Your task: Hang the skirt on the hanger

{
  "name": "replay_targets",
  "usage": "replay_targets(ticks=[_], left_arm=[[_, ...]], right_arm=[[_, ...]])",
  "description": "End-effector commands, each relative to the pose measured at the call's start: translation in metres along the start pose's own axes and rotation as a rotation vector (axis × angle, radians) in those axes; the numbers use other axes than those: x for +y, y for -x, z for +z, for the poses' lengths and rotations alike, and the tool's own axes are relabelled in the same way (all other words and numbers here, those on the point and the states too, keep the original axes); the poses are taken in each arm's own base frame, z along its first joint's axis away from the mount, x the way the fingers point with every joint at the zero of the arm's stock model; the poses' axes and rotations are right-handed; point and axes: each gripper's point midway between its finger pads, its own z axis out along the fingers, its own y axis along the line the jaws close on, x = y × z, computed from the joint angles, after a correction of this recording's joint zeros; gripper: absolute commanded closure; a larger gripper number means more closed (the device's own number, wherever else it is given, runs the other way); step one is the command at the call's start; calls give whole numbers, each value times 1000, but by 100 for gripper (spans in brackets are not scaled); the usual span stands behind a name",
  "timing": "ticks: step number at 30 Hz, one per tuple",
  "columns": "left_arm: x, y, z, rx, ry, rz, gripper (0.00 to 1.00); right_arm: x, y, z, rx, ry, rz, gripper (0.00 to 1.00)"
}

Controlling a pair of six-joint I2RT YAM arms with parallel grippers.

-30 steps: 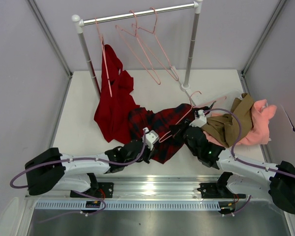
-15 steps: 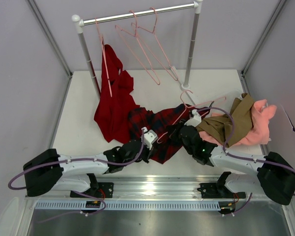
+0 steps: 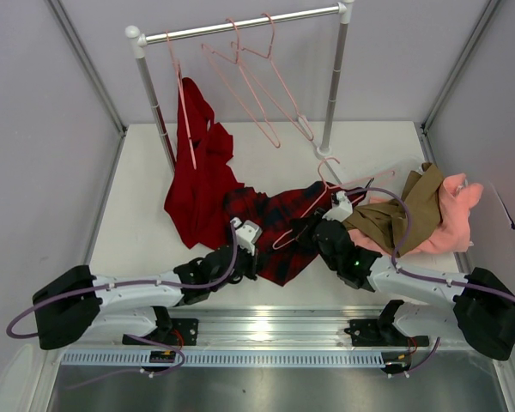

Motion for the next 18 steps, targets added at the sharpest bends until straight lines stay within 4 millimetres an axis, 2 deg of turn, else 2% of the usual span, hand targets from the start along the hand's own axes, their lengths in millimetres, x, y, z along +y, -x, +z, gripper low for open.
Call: replay_targets(ticks=[1,5,13,18], left_arm=[[0,25,-3,-104,14,-99,100],[-4,28,-3,-106,-2,-131,100],[-5,26,3,-81,20,-162,93],[-7,26,5,-85,6,-162,96]], right_arm=[[4,3,-2,-20,2,28,100],[0,-1,-1,-13,-6,21,100],[3,-4,-2,-4,2,20,100],[-2,-7,-2,-1,-12,17,100]])
